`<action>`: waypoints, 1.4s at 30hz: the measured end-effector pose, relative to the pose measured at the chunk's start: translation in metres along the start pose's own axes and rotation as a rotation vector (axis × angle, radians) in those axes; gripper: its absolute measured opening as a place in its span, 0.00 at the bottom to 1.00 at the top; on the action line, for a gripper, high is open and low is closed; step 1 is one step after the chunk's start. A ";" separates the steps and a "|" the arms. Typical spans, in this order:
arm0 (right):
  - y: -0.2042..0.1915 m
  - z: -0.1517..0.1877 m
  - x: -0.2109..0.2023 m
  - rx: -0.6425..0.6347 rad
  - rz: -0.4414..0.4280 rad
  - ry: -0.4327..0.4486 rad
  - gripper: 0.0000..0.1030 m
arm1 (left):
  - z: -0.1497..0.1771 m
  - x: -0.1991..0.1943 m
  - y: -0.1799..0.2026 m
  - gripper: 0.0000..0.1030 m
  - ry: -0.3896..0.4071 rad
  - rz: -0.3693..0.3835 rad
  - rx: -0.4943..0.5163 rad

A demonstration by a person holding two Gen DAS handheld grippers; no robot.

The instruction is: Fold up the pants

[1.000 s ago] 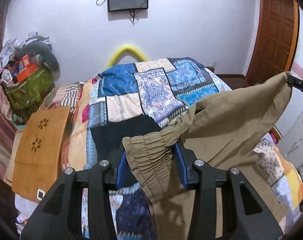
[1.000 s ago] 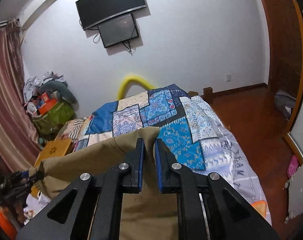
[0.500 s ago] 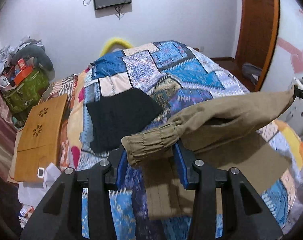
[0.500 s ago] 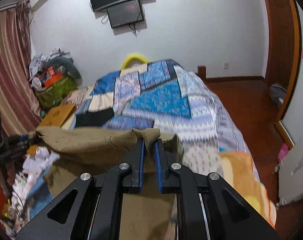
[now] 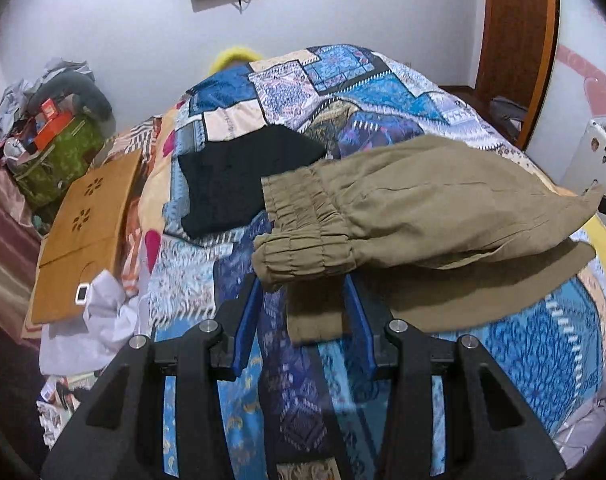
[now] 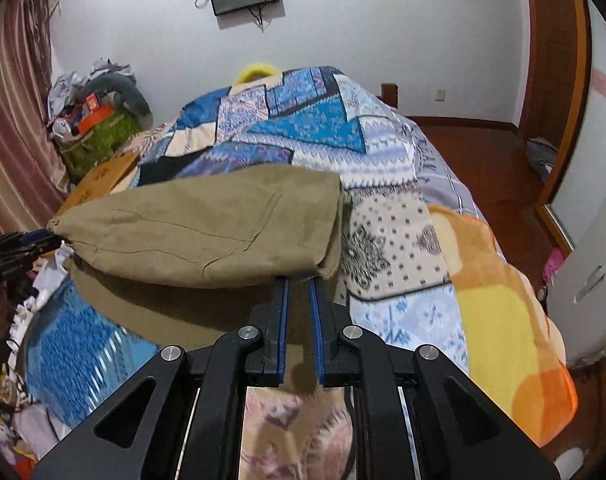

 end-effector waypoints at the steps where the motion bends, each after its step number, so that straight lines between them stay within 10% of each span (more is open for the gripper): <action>1: 0.002 0.003 -0.001 0.005 0.005 -0.005 0.09 | 0.005 -0.001 0.000 0.41 -0.001 -0.002 0.000; 10: -0.017 0.013 -0.022 -0.024 0.004 -0.008 0.14 | 0.001 -0.029 0.012 0.43 0.020 -0.002 0.065; 19: -0.077 0.006 -0.006 -0.163 -0.081 0.009 0.63 | -0.007 -0.020 0.063 0.74 0.014 0.022 0.199; 28: -0.111 0.013 0.029 -0.256 -0.118 -0.081 0.63 | -0.004 0.023 0.090 0.74 -0.070 -0.038 0.303; 39: -0.141 0.002 0.057 -0.322 -0.138 -0.088 0.63 | -0.039 0.009 0.084 0.74 -0.025 0.057 0.242; 42: -0.144 -0.005 0.065 -0.331 -0.120 -0.083 0.42 | -0.041 0.008 0.085 0.73 -0.022 0.066 0.241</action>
Point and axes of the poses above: each gripper's, at about its wrist camera, not at the fingertips, and x roughly the way its jaws point, y to its right, z to its underside, the point moved 3 cm from there along x, roughly the way its jaws point, and after that the axes turned 6 degrees about -y, right-handed, at the moved point
